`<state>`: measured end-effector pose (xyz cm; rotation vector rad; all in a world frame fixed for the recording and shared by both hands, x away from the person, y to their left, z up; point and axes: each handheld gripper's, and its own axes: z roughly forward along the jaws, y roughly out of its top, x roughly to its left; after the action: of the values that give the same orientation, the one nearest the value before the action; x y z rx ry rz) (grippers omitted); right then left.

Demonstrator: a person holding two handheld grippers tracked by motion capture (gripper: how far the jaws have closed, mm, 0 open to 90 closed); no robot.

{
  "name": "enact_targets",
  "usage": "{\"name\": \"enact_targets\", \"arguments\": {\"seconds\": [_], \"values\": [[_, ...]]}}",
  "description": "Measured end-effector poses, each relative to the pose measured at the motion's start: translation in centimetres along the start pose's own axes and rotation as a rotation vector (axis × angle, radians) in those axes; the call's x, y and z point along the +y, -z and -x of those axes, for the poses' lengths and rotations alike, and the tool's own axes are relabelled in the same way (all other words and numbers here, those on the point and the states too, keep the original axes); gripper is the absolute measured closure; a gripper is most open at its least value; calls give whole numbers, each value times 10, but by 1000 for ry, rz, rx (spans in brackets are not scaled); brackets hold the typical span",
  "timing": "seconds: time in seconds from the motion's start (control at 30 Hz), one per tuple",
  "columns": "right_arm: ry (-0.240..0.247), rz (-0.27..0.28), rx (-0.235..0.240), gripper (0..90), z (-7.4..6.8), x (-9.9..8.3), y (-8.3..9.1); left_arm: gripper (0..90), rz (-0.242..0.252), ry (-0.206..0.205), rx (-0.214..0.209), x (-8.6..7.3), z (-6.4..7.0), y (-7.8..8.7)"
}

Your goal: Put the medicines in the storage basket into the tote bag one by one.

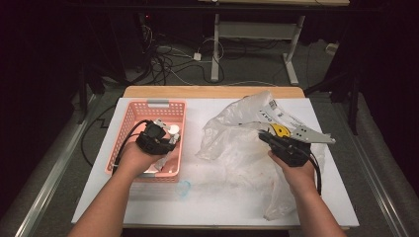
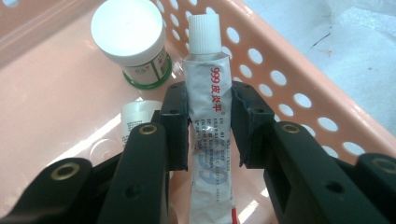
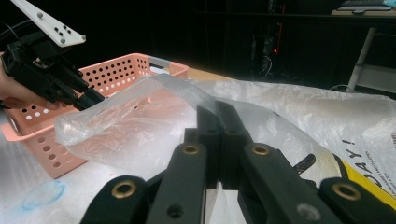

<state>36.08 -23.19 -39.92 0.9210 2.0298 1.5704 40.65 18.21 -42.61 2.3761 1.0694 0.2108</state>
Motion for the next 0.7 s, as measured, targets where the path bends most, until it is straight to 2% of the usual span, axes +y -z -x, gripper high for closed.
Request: {"name": "enact_targets", "arguments": {"seconds": [0.13,0.3,0.5,0.7], "values": [[1,-1,0,900,0,0,0,674,8,-5,4,0,0,-1],[-2,0,-2,900,0,0,0,676,59,-9,-4,2,3,1],[-3,2,-2,900,1,0,0,677,106,-15,12,0,6,6],[-2,7,-1,900,1,0,1,677,193,8,18,-7,7,17]]}}
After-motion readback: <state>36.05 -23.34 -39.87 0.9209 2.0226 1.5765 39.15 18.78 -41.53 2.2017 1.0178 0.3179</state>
